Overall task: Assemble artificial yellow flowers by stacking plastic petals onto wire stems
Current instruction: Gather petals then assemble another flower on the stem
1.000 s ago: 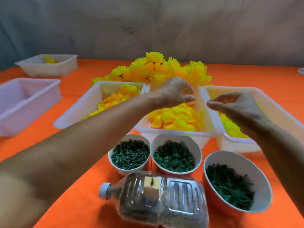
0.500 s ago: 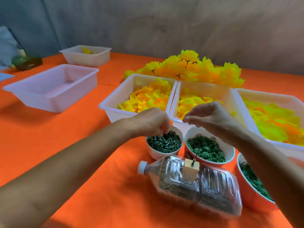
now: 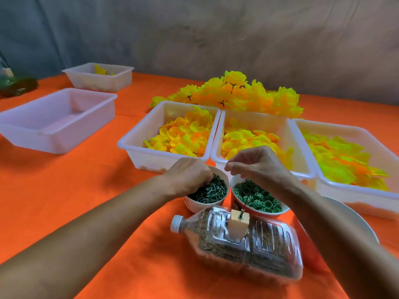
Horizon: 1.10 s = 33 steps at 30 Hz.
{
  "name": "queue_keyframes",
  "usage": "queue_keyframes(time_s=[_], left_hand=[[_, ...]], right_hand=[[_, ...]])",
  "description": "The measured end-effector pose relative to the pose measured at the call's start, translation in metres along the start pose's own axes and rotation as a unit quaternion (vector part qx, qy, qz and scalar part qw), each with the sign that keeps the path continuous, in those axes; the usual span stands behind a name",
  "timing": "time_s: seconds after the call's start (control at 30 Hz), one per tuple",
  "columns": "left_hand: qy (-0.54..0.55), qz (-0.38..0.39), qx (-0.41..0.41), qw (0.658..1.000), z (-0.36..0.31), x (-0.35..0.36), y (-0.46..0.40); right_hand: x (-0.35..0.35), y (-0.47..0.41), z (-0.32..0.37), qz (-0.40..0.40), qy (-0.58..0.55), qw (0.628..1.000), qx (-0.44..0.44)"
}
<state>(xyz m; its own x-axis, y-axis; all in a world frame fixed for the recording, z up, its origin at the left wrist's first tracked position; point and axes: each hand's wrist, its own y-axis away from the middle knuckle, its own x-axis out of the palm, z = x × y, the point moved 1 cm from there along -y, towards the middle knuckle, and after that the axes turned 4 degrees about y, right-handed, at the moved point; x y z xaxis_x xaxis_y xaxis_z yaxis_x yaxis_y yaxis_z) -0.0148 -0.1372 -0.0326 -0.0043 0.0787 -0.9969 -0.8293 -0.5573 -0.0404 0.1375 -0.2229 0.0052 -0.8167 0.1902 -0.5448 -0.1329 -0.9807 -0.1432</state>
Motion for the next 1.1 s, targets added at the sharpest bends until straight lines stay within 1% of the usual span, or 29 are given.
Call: queue_keyframes(time_s=[0.07, 0.1, 0.17, 0.27, 0.33, 0.4, 0.47, 0.5, 0.53, 0.57, 0.63, 0.73, 0.8, 0.9, 1.0, 1.1], left_hand=[[0.001, -0.011, -0.013, 1.0, 0.001, -0.001, 0.001], [0.022, -0.023, -0.028, 0.999, 0.003, -0.003, 0.003], [0.102, -0.064, -0.069, 0.99, 0.007, -0.009, 0.009], [0.235, -0.137, -0.119, 0.955, 0.013, -0.017, 0.021], [0.342, -0.175, -0.146, 0.912, 0.011, -0.021, 0.027], [0.473, -0.191, -0.164, 0.844, 0.005, -0.023, 0.033], [0.575, -0.193, -0.153, 0.78, -0.001, -0.025, 0.036], [0.604, -0.193, -0.14, 0.76, -0.004, -0.027, 0.038], [0.619, -0.193, -0.127, 0.751, -0.007, -0.03, 0.039], [0.621, -0.195, -0.114, 0.75, -0.009, -0.034, 0.04], [0.599, -0.198, -0.092, 0.771, -0.013, -0.042, 0.042], [0.525, -0.203, -0.074, 0.824, -0.018, -0.053, 0.045], [0.474, -0.211, -0.062, 0.853, -0.023, -0.061, 0.049], [0.408, -0.23, -0.041, 0.883, -0.032, -0.074, 0.055], [0.364, -0.238, -0.017, 0.9, -0.039, -0.088, 0.058], [0.364, -0.249, -0.008, 0.897, -0.044, -0.1, 0.058]], right_hand=[[-0.001, 0.001, -0.001, 0.001, 0.002, 1.0, 0.0], [-0.001, 0.002, -0.001, 0.001, 0.002, 1.0, -0.001], [-0.002, 0.003, -0.001, -0.004, -0.005, 1.0, 0.0], [-0.003, 0.005, -0.001, -0.016, -0.023, 1.0, -0.001], [-0.004, 0.006, 0.0, -0.019, -0.041, 0.999, -0.007], [-0.004, 0.008, 0.003, -0.022, -0.062, 0.998, -0.017], [-0.004, 0.01, 0.008, -0.024, -0.087, 0.995, -0.03], [-0.004, 0.011, 0.011, -0.025, -0.104, 0.994, -0.039], [-0.004, 0.012, 0.015, -0.026, -0.117, 0.991, -0.052], [-0.004, 0.013, 0.019, -0.024, -0.121, 0.99, -0.066], [-0.005, 0.016, 0.027, -0.025, -0.09, 0.991, -0.099], [-0.007, 0.023, 0.037, -0.057, 0.055, 0.982, -0.17], [-0.01, 0.029, 0.044, -0.068, 0.141, 0.963, -0.221], [-0.015, 0.038, 0.055, -0.059, 0.243, 0.92, -0.302], [-0.017, 0.047, 0.064, -0.074, 0.307, 0.884, -0.346], [-0.021, 0.054, 0.07, -0.111, 0.356, 0.853, -0.366]])
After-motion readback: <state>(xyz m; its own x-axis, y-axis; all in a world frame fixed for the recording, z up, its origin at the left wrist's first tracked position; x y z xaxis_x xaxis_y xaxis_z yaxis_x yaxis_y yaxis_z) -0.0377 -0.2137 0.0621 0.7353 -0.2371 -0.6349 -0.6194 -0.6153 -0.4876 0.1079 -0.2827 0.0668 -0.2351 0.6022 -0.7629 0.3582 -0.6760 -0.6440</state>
